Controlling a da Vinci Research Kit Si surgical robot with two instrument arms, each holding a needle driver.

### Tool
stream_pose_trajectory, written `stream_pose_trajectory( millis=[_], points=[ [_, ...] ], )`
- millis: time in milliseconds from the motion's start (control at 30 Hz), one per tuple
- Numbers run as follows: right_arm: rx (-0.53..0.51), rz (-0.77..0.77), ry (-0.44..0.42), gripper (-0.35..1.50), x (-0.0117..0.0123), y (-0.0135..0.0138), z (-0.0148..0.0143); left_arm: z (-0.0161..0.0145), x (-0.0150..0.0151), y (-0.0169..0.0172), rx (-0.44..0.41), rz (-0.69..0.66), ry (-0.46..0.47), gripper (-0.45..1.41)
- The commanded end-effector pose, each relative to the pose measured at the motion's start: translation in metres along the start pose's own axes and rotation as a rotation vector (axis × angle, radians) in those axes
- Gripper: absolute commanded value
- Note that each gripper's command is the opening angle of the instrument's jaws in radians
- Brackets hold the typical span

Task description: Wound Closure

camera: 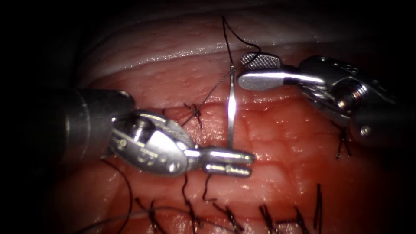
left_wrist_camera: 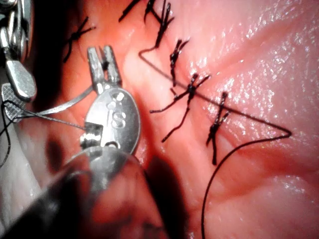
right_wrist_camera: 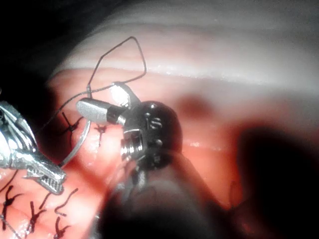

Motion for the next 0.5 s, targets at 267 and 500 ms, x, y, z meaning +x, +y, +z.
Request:
stream_pose_trajectory(
  millis=[267, 500],
  points=[
    [0.026, 0.071, -0.026, 1.21, -0.0015, -0.0003, 0.0013, 0.0005, -0.0005, -0.0001, 0.001, 0.000, 0.000, -0.45],
    [0.049, 0.071, -0.068, 1.01, -0.0034, -0.0008, 0.0028, 0.0006, -0.0002, -0.0001, 0.001, 0.000, 0.000, -0.45]
  ],
)
